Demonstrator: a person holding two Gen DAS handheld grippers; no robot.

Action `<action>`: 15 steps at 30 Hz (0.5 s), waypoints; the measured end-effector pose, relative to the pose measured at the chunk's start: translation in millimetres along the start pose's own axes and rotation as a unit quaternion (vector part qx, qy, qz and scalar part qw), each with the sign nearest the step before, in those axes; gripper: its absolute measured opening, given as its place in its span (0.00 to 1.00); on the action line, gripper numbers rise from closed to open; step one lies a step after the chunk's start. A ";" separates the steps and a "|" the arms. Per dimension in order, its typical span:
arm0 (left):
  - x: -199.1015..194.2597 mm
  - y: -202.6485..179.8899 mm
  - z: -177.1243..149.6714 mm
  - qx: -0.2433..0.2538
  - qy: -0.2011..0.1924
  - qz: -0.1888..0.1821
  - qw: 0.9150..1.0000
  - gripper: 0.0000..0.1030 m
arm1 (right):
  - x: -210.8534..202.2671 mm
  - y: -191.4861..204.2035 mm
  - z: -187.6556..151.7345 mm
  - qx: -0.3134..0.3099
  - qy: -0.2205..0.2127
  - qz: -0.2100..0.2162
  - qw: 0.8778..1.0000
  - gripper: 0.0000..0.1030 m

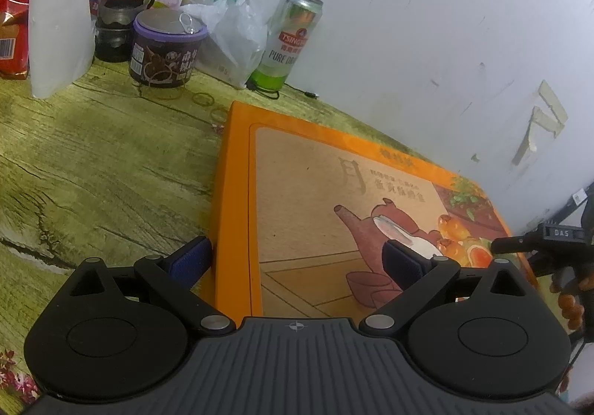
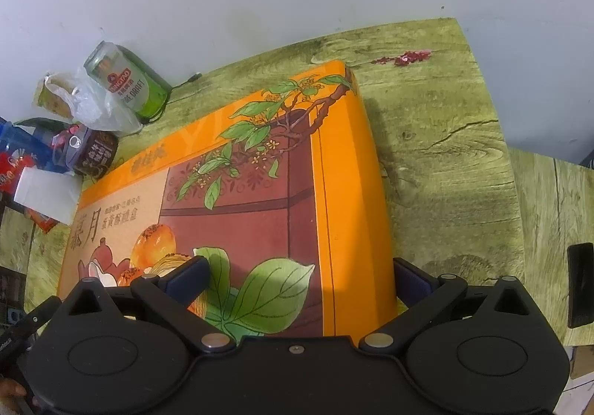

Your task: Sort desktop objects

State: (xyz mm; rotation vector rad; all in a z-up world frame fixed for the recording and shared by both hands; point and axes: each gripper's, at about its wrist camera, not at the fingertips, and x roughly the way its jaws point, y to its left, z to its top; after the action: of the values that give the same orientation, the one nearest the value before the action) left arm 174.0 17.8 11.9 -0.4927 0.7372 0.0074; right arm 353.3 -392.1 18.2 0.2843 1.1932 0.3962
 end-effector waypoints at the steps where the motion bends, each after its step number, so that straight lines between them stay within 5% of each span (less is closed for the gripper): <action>1: 0.3 0.1 -0.1 0.001 0.000 0.000 1.000 0.96 | 0.0 -0.2 -0.1 0.000 0.000 0.000 1.000 1.00; 15: 2.9 0.6 -2.5 0.010 0.007 0.004 1.000 0.96 | 1.8 -2.4 -2.0 0.000 0.000 0.000 1.000 1.00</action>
State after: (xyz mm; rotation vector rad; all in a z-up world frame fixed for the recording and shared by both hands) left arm 174.5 16.8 8.3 -0.4700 0.7525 0.0044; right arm 352.4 -393.4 15.0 0.2838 1.1927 0.3970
